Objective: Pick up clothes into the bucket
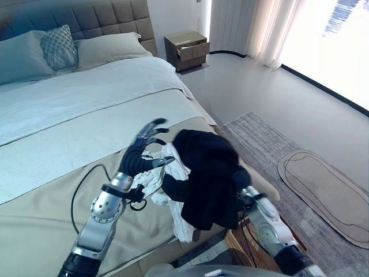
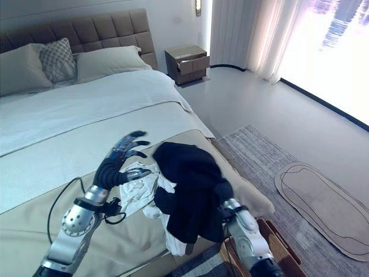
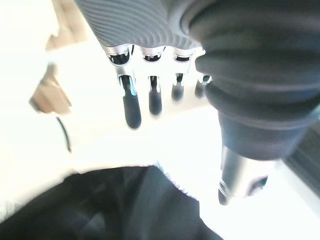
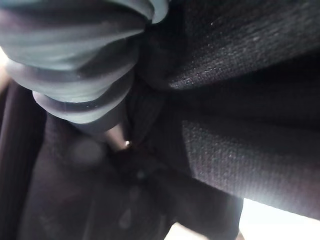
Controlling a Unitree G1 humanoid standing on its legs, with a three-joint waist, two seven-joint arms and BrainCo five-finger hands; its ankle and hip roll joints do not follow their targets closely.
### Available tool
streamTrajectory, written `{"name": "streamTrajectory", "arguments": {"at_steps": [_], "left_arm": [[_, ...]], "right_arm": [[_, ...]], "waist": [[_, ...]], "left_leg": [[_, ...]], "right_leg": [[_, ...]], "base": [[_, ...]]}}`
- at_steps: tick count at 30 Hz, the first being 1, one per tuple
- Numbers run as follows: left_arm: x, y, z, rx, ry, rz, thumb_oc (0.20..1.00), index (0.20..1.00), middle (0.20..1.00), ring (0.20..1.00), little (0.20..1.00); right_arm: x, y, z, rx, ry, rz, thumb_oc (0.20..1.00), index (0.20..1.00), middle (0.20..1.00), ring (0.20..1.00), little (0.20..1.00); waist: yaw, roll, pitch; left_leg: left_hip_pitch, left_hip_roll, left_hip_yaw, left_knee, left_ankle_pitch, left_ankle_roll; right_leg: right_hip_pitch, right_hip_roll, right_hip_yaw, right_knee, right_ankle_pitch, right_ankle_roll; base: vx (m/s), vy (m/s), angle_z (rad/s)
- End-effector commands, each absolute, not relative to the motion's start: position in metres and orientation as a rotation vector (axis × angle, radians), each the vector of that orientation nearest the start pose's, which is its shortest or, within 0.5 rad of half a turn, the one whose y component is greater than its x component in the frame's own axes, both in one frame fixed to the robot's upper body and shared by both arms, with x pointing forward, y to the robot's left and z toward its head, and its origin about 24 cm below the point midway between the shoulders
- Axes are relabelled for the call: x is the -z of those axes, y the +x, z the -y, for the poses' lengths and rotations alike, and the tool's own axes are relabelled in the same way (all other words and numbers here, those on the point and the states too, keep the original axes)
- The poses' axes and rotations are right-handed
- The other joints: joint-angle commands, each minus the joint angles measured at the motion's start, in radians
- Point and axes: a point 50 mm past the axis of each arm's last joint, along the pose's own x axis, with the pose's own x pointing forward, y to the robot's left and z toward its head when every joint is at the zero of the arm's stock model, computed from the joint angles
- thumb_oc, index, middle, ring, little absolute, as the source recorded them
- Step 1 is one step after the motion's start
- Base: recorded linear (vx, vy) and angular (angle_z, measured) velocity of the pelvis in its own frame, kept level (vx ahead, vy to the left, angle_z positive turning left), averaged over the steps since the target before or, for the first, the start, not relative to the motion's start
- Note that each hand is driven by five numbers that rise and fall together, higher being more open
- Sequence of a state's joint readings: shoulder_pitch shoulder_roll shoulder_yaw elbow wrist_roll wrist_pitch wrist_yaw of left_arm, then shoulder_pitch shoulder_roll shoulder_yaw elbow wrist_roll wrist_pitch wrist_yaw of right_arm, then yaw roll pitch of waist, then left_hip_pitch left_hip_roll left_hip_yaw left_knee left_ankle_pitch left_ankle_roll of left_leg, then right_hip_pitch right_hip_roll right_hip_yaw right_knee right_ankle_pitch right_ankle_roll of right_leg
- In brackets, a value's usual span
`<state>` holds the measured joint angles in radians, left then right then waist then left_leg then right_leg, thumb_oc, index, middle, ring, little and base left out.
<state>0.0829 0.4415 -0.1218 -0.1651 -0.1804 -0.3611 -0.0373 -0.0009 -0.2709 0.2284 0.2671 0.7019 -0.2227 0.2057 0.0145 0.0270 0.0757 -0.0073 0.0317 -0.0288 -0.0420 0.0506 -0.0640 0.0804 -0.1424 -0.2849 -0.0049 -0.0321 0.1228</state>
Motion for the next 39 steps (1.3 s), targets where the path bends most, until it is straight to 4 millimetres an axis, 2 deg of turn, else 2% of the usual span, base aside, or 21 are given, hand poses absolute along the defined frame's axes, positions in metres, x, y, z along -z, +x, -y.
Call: {"name": "streamTrajectory", "arguments": {"at_steps": [1, 2, 3, 5, 8, 9, 10, 11, 13, 15, 18, 20, 21, 22, 24, 32, 33, 39], "left_arm": [[-0.110, 0.229, -0.203, 0.148, 0.221, 0.452, 1.000, 1.000, 1.000, 1.000, 1.000], [-0.100, 0.228, -0.207, 0.124, 0.212, 0.406, 1.000, 1.000, 1.000, 1.000, 1.000], [-0.100, 0.228, -0.207, 0.125, 0.212, 0.406, 1.000, 1.000, 1.000, 1.000, 1.000], [-0.084, 0.226, -0.215, 0.079, 0.206, 0.335, 1.000, 1.000, 1.000, 1.000, 1.000], [-0.078, 0.225, -0.219, 0.060, 0.221, 0.307, 1.000, 1.000, 1.000, 1.000, 1.000], [-0.069, 0.223, -0.222, 0.041, 0.214, 0.267, 1.000, 1.000, 1.000, 1.000, 1.000], [-0.069, 0.223, -0.222, 0.041, 0.214, 0.267, 1.000, 1.000, 1.000, 1.000, 1.000], [-0.062, 0.222, -0.224, 0.028, 0.217, 0.240, 1.000, 1.000, 1.000, 1.000, 1.000], [-0.059, 0.223, -0.225, 0.023, 0.210, 0.228, 1.000, 1.000, 1.000, 1.000, 1.000], [-0.050, 0.222, -0.228, -0.005, 0.212, 0.185, 1.000, 1.000, 1.000, 1.000, 1.000], [-0.044, 0.222, -0.228, -0.015, 0.214, 0.163, 1.000, 1.000, 1.000, 1.000, 1.000], [-0.037, 0.221, -0.229, -0.029, 0.223, 0.136, 1.000, 1.000, 1.000, 1.000, 1.000], [-0.037, 0.221, -0.229, -0.029, 0.222, 0.136, 1.000, 1.000, 1.000, 1.000, 1.000], [-0.030, 0.221, -0.232, -0.052, 0.229, 0.103, 1.000, 1.000, 1.000, 1.000, 1.000], [-0.024, 0.222, -0.232, -0.067, 0.229, 0.078, 1.000, 1.000, 1.000, 1.000, 1.000], [-0.004, 0.222, -0.238, -0.136, 0.271, -0.018, 1.000, 1.000, 1.000, 1.000, 1.000], [0.004, 0.220, -0.240, -0.161, 0.276, -0.053, 1.000, 1.000, 1.000, 1.000, 1.000], [0.012, 0.217, -0.245, -0.196, 0.300, -0.094, 1.000, 1.000, 1.000, 1.000, 1.000]], "right_arm": [[-0.045, 0.255, 0.167, -0.220, 0.475, 0.176, 0.200, 0.200, 0.200, 0.200, 0.200], [-0.048, 0.254, 0.180, -0.160, 0.487, 0.206, 0.200, 0.200, 0.200, 0.200, 0.200], [-0.048, 0.254, 0.180, -0.159, 0.487, 0.206, 0.200, 0.200, 0.200, 0.200, 0.200], [-0.052, 0.251, 0.198, -0.063, 0.515, 0.255, 0.200, 0.200, 0.200, 0.200, 0.200], [-0.055, 0.249, 0.208, -0.009, 0.513, 0.282, 0.200, 0.200, 0.200, 0.200, 0.200], [-0.056, 0.247, 0.220, 0.055, 0.516, 0.307, 0.200, 0.200, 0.200, 0.200, 0.200], [-0.056, 0.247, 0.220, 0.055, 0.516, 0.308, 0.200, 0.200, 0.200, 0.200, 0.200], [-0.061, 0.245, 0.231, 0.110, 0.513, 0.345, 0.200, 0.200, 0.200, 0.200, 0.200], [-0.063, 0.244, 0.236, 0.137, 0.509, 0.361, 0.200, 0.200, 0.200, 0.200, 0.200], [-0.072, 0.240, 0.253, 0.211, 0.485, 0.418, 0.200, 0.200, 0.200, 0.200, 0.200], [-0.080, 0.237, 0.264, 0.257, 0.479, 0.467, 0.200, 0.200, 0.200, 0.200, 0.200], [-0.091, 0.232, 0.279, 0.325, 0.457, 0.534, 0.200, 0.200, 0.200, 0.200, 0.200], [-0.091, 0.232, 0.279, 0.325, 0.457, 0.534, 0.200, 0.200, 0.200, 0.200, 0.200], [-0.105, 0.228, 0.289, 0.360, 0.436, 0.609, 0.200, 0.200, 0.200, 0.200, 0.200], [-0.114, 0.224, 0.299, 0.402, 0.431, 0.662, 0.200, 0.200, 0.200, 0.200, 0.200], [-0.148, 0.213, 0.315, 0.454, 0.433, 0.858, 0.200, 0.200, 0.200, 0.200, 0.200], [-0.156, 0.210, 0.317, 0.458, 0.428, 0.895, 0.200, 0.200, 0.200, 0.200, 0.200], [-0.169, 0.205, 0.321, 0.457, 0.421, 0.964, 0.200, 0.200, 0.200, 0.200, 0.200]], "waist": [[-0.009, -0.069, -0.003], [-0.011, -0.069, -0.004], [-0.011, -0.069, -0.004], [-0.013, -0.072, -0.004], [-0.013, -0.073, -0.004], [-0.015, -0.074, -0.004], [-0.015, -0.074, -0.004], [-0.018, -0.076, -0.005], [-0.019, -0.076, -0.004], [-0.025, -0.079, -0.006], [-0.028, -0.080, -0.006], [-0.032, -0.083, -0.007], [-0.031, -0.083, -0.007], [-0.037, -0.086, -0.009], [-0.042, -0.087, -0.010], [-0.055, -0.098, -0.015], [-0.059, -0.100, -0.018], [-0.066, -0.102, -0.024]], "left_leg": [[0.010, 0.033, 0.041, 0.064, -0.080, 0.004], [0.010, 0.032, 0.041, 0.066, -0.082, 0.004], [0.010, 0.032, 0.041, 0.066, -0.083, 0.004], [0.010, 0.032, 0.040, 0.068, -0.084, 0.006], [0.010, 0.032, 0.040, 0.070, -0.086, 0.007], [0.010, 0.030, 0.041, 0.072, -0.089, 0.007], [0.010, 0.030, 0.041, 0.072, -0.089, 0.007], [0.011, 0.029, 0.042, 0.074, -0.091, 0.008], [0.011, 0.030, 0.042, 0.075, -0.092, 0.009], [0.012, 0.030, 0.044, 0.075, -0.095, 0.010], [0.011, 0.030, 0.044, 0.075, -0.096, 0.011], [0.013, 0.029, 0.047, 0.073, -0.098, 0.012], [0.013, 0.029, 0.047, 0.073, -0.098, 0.012], [0.013, 0.030, 0.048, 0.074, -0.099, 0.013], [0.014, 0.030, 0.051, 0.073, -0.100, 0.013], [0.010, 0.029, 0.057, 0.072, -0.094, 0.016], [0.010, 0.030, 0.062, 0.071, -0.094, 0.015], [0.015, 0.035, 0.068, 0.068, -0.103, 0.014]], "right_leg": [[-0.040, -0.055, 0.037, -0.030, 0.093, 0.033], [-0.039, -0.056, 0.036, -0.031, 0.092, 0.033], [-0.038, -0.056, 0.036, -0.031, 0.092, 0.033], [-0.036, -0.055, 0.037, -0.030, 0.090, 0.033], [-0.035, -0.055, 0.039, -0.028, 0.089, 0.033], [-0.034, -0.056, 0.040, -0.028, 0.088, 0.034], [-0.033, -0.056, 0.040, -0.028, 0.088, 0.034], [-0.033, -0.055, 0.041, -0.028, 0.087, 0.035], [-0.034, -0.055, 0.042, -0.027, 0.086, 0.035], [-0.037, -0.055, 0.042, -0.025, 0.086, 0.036], [-0.039, -0.055, 0.045, -0.024, 0.086, 0.036], [-0.040, -0.054, 0.048, -0.024, 0.086, 0.037], [-0.040, -0.054, 0.048, -0.024, 0.086, 0.037], [-0.041, -0.052, 0.051, -0.025, 0.086, 0.038], [-0.043, -0.052, 0.054, -0.024, 0.085, 0.038], [-0.055, -0.050, 0.065, -0.022, 0.094, 0.038], [-0.057, -0.050, 0.066, -0.022, 0.094, 0.038], [-0.058, -0.045, 0.071, -0.023, 0.088, 0.040]], "base": [[0.00, 0.000, 0.00], [0.00, 0.000, 0.00], [0.00, 0.000, 0.00], [0.00, 0.000, 0.00], [0.00, 0.000, 0.00], [0.00, 0.000, 0.00], [0.00, 0.000, 0.00], [0.00, 0.000, 0.00], [0.00, 0.000, 0.00], [0.00, 0.000, 0.00], [0.00, 0.000, 0.00], [0.00, 0.000, 0.00], [0.01, -0.006, -0.03], [0.01, -0.003, -0.05], [0.00, -0.002, -0.02], [-0.01, -0.004, -0.06], [-0.01, -0.002, -0.03], [-0.01, 0.000, -0.06]]}}
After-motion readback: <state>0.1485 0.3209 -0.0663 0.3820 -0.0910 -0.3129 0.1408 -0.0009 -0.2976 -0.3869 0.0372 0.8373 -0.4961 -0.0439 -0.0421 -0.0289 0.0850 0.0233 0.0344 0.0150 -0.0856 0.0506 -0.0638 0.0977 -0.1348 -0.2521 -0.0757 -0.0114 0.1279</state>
